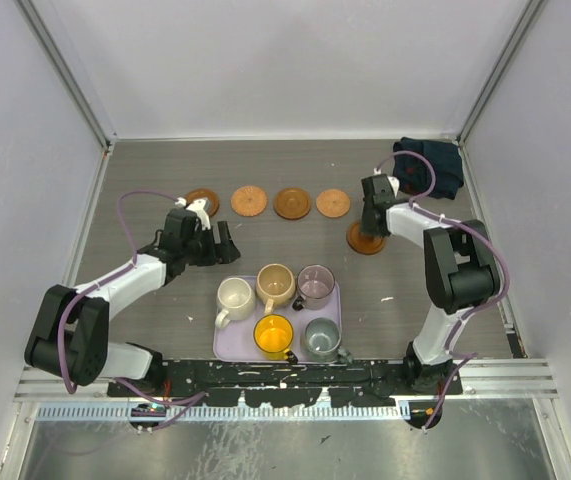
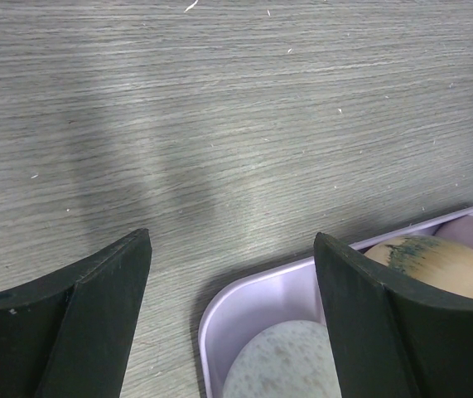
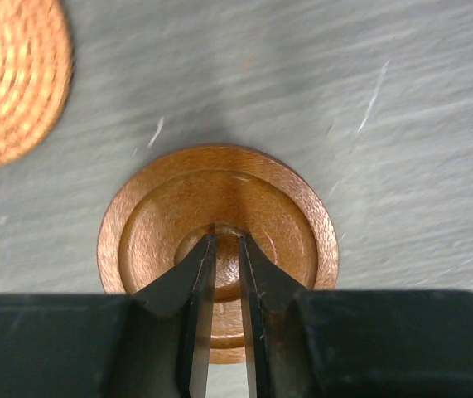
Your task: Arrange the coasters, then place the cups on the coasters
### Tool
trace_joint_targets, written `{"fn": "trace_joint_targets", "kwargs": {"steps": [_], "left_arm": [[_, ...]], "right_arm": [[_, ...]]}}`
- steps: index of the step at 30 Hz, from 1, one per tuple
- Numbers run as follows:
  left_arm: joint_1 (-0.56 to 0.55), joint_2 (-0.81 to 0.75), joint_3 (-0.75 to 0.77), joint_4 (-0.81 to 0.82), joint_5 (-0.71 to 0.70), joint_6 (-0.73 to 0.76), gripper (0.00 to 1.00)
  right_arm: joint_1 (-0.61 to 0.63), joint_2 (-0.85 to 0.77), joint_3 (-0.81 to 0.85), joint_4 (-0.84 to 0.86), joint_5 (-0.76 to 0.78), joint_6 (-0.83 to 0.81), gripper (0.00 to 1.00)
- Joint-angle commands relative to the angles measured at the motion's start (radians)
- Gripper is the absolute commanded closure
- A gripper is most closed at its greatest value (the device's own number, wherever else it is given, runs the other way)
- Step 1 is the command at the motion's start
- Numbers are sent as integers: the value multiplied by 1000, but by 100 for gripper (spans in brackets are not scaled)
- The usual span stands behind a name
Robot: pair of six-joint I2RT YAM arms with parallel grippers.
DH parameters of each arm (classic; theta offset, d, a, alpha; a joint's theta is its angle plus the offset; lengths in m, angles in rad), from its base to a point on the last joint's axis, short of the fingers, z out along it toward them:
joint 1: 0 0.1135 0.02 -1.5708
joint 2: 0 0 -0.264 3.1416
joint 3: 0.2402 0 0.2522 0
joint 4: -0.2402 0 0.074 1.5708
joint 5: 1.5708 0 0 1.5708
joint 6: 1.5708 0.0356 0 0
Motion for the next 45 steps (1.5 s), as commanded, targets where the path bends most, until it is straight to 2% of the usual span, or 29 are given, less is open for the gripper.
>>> {"fn": "trace_joint_targets", "kwargs": {"steps": [1, 10, 24, 36, 41, 45], "left_arm": [[-4, -4, 15, 45, 12, 26, 19], [-3, -24, -2, 51, -3, 32, 19], [-3, -33, -17, 96, -86, 23, 14], [-4, -54, -20, 93, -133, 24, 13], [-3, -60, -17, 95, -152, 24, 13], [-4, -68, -10, 99, -170, 23, 9]], "right_arm": [[-69, 115, 85, -59, 73, -16, 76], [-130, 305, 323, -67, 78, -28, 77], [-132, 387, 438, -35, 0, -48, 77], [-132, 402, 478, -20, 4, -54, 76], [-131, 358, 453, -4, 6, -62, 74], [-124, 292, 429, 9, 16, -73, 71]]}}
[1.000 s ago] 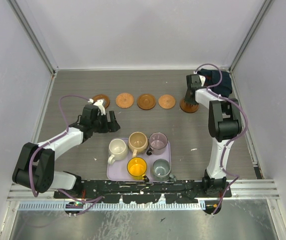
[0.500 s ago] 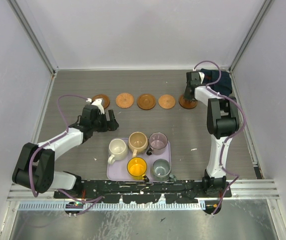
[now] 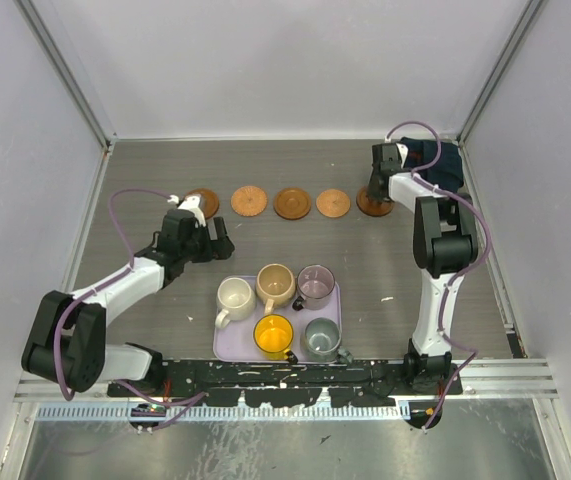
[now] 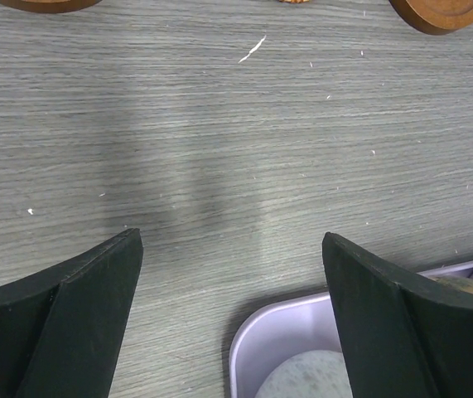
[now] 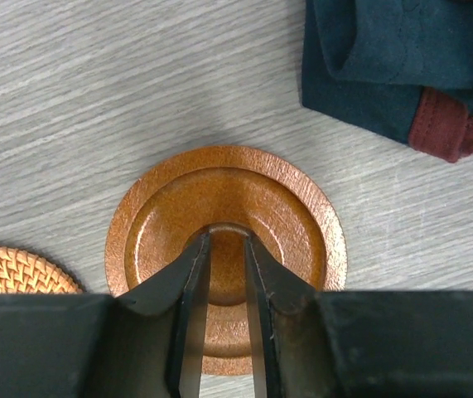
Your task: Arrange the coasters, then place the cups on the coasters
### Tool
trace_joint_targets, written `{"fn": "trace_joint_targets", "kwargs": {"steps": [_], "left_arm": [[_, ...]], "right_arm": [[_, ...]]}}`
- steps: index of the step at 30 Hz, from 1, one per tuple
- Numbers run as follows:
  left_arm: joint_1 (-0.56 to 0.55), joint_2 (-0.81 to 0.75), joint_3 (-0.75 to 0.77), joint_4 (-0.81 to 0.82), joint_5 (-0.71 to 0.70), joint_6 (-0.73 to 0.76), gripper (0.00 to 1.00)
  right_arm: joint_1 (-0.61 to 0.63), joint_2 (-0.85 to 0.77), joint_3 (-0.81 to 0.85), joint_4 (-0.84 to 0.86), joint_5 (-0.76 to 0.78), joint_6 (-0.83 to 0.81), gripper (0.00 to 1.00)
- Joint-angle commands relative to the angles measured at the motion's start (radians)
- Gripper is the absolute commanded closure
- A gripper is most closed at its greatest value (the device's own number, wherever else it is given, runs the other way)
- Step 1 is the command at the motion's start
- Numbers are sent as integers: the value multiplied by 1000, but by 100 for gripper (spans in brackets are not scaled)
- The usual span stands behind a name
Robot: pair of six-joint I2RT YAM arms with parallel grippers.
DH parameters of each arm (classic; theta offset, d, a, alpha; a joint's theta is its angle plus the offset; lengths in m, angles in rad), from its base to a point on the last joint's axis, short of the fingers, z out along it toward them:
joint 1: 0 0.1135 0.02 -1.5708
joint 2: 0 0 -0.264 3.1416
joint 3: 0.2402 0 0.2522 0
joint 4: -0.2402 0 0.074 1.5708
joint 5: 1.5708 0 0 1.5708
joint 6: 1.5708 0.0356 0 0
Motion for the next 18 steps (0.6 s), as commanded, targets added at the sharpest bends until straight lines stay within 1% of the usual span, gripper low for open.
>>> {"fn": "trace_joint_targets", "kwargs": {"steps": [1, 6, 10, 13, 18], "left_arm": [[-3, -35, 12, 53, -40, 3, 9], [-3, -39, 37, 54, -71, 7, 8], [-1, -41, 67, 63, -138, 26, 7], [13, -28, 83, 84, -177, 39, 6], [63, 14, 109, 119, -177, 32, 6]], "right_arm": [[8, -80, -41, -9, -5, -21, 71], [25, -188, -79, 19, -15, -27, 68], [41, -249, -105, 40, -22, -34, 68], [51, -271, -111, 47, -88, -43, 68], [72, -273, -139, 83, -158, -62, 68]]}}
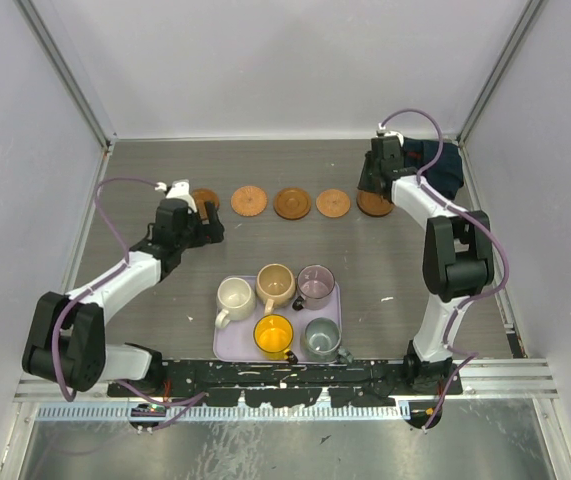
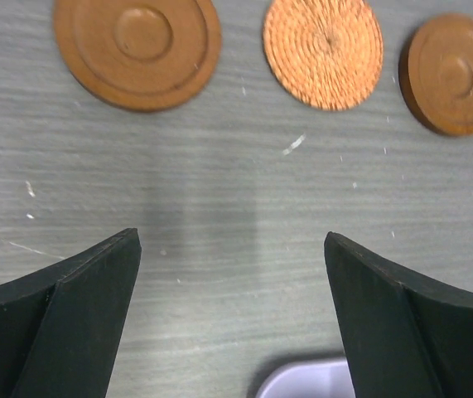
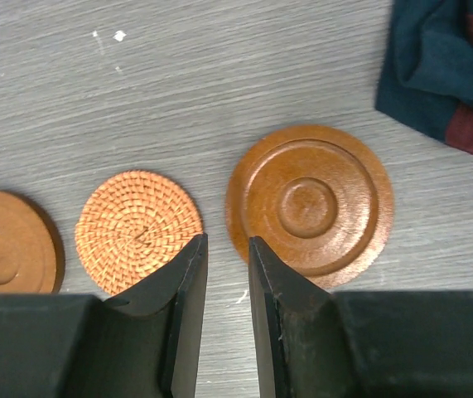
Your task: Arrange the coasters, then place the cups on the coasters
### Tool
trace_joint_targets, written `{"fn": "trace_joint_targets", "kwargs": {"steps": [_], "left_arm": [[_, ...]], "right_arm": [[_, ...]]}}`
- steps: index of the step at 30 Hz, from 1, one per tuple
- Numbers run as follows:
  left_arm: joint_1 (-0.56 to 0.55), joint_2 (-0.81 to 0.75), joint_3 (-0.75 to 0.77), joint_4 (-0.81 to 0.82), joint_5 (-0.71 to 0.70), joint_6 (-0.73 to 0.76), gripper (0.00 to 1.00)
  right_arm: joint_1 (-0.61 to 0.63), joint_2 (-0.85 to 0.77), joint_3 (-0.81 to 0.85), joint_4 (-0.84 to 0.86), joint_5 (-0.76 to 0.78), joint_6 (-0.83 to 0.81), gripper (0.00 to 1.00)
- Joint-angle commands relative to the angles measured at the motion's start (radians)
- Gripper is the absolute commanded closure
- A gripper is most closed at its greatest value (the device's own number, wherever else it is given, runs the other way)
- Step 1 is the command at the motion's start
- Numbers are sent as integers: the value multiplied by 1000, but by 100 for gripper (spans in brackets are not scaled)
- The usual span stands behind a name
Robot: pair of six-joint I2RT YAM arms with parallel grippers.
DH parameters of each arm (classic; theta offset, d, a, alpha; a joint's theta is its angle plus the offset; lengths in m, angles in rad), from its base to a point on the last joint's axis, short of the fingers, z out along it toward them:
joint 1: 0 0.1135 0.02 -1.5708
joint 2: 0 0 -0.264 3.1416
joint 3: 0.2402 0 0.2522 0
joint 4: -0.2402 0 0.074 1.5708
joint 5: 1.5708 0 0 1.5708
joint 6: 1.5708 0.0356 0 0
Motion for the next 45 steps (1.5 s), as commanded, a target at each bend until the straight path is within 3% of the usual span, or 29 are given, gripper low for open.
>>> {"fn": "trace_joint_targets", "kwargs": {"steps": [1, 14, 28, 35, 45], "left_arm": [[47, 26, 58, 98, -36, 7, 6], [189, 71, 86, 141, 18, -20, 7], [202, -33, 93, 38, 64, 71, 4], [133, -147, 46, -21, 41, 68, 5], [-22, -350, -42, -151, -57, 56, 5]], "right_arm": [[24, -31, -28, 61, -83, -30, 68], [93, -48, -50, 74, -64, -66, 68], [94, -326, -277, 191, 43, -33, 65], [93, -469, -379, 157, 91, -16, 63], [93, -692, -504, 74, -12, -12, 63]]}}
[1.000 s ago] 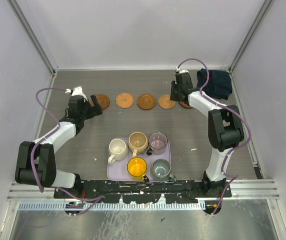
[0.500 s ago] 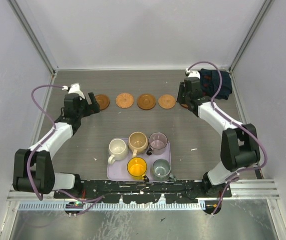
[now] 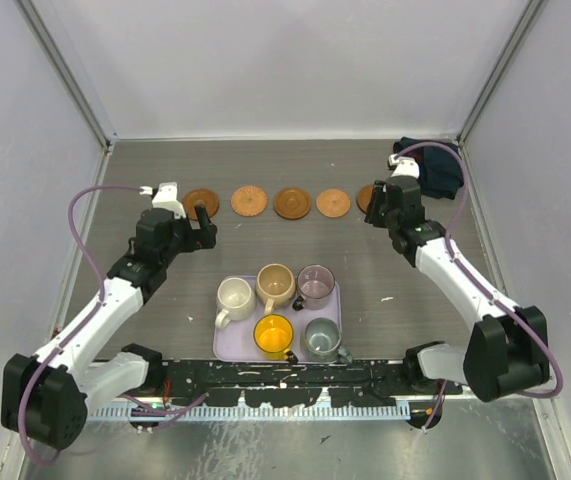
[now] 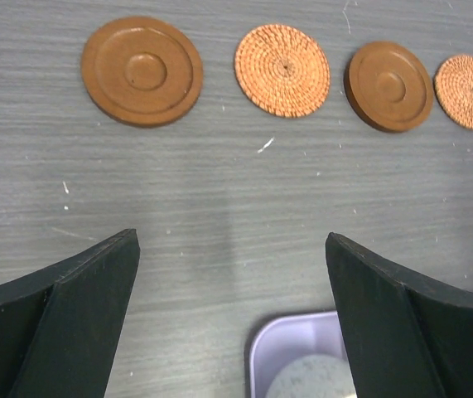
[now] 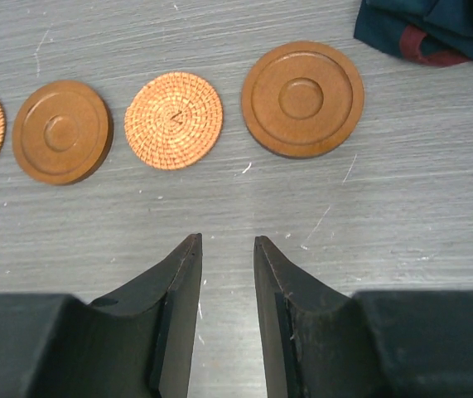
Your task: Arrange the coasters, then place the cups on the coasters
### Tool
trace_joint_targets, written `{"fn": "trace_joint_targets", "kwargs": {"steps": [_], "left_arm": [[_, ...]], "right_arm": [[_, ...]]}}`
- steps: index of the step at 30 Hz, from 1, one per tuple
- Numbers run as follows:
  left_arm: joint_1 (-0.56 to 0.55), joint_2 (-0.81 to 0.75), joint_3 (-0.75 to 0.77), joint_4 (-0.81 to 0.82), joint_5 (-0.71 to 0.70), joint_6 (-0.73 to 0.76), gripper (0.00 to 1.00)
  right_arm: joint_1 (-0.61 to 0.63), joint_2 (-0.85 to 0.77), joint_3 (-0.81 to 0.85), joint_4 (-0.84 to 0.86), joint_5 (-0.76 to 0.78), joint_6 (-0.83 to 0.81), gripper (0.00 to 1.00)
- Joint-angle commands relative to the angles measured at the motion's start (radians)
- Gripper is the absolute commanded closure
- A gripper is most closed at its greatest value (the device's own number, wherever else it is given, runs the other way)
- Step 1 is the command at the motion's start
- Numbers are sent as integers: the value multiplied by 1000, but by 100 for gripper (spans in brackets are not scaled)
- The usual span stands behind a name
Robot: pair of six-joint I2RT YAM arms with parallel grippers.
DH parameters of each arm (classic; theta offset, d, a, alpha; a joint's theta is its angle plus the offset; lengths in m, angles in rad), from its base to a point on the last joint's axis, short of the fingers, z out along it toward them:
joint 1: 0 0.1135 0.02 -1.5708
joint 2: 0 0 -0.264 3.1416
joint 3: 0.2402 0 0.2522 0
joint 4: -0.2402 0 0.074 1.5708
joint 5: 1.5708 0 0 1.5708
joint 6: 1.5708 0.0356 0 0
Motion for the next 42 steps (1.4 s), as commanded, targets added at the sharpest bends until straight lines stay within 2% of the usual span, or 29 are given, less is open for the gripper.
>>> {"fn": "trace_joint_targets", "kwargs": {"steps": [1, 8, 12, 14, 17, 20, 24, 32, 37, 40, 42], "left_arm": [[-31, -90, -30, -56, -45, -8, 5], [-69, -184, -74, -107, -41, -42, 5], [-156, -213, -96, -139, -32, -70, 5], [-227, -226, -115, -149, -55, -92, 5], [-337, -258, -152, -172, -152, -132, 5], [-404, -304, -176, -202, -220, -144, 5], [-413, -352, -184, -240, -208, -149, 5], [-413, -372, -198, -251, -177, -163, 5], [-414, -377, -214, -232, -175, -157, 5], [-413, -380, -225, -226, -169, -154, 5], [-413, -384, -228, -226, -166, -153, 5]], "right_arm": [[-1, -116, -21, -12, -47, 15, 63], [1, -222, -78, -70, -133, 17, 63], [21, -259, -100, -132, -222, 20, 63], [65, -282, -110, -167, -220, 23, 63], [176, -311, -113, -231, -134, 38, 62], [259, -333, -115, -276, -96, 70, 59], [297, -344, -127, -304, -173, 124, 44], [413, -363, -201, -299, -163, 226, 43], [519, -361, -211, -298, -87, 277, 41], [597, -356, -207, -288, -11, 296, 23], [651, -341, -200, -276, 57, 306, 21]]}}
